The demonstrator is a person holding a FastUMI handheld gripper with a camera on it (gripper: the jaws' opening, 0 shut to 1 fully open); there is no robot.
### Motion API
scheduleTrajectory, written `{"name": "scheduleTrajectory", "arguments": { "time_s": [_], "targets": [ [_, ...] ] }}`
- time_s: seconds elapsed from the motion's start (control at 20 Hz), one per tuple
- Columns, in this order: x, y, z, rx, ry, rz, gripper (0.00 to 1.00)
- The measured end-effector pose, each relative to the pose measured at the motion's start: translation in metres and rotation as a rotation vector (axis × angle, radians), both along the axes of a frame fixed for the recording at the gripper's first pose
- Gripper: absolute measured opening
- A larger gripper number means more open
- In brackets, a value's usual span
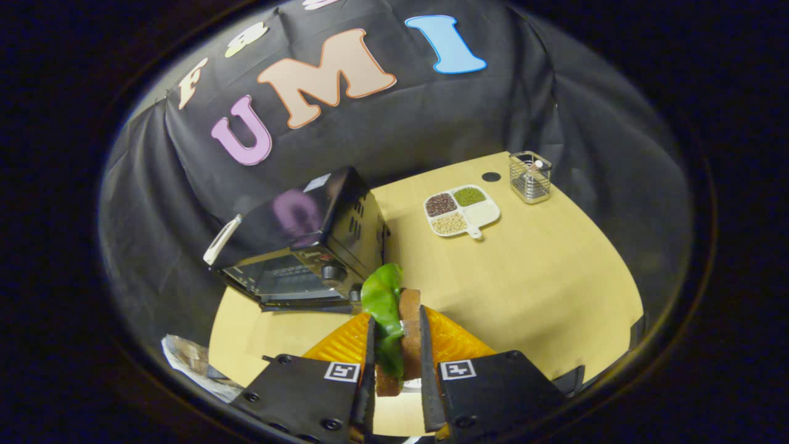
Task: Open the toaster oven, put the food inside, and close the toaster oven door.
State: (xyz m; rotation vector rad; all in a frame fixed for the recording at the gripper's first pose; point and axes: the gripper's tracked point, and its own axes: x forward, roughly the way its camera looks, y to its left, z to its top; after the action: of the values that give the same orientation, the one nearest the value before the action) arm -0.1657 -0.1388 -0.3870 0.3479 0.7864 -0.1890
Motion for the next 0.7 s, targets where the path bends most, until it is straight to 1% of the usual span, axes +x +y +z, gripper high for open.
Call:
{"name": "scheduleTrajectory", "arguments": {
  "time_s": [0.15,0.45,0.7],
  "targets": [
    [0.004,0.026,0.000,0.061,0.003,0.008,0.33],
    [0.017,0.078,-0.012,0.139,0.017,0.037,0.33],
    [0.032,0.117,-0.027,0.215,0.030,0.021,0.33]
  ]
}}
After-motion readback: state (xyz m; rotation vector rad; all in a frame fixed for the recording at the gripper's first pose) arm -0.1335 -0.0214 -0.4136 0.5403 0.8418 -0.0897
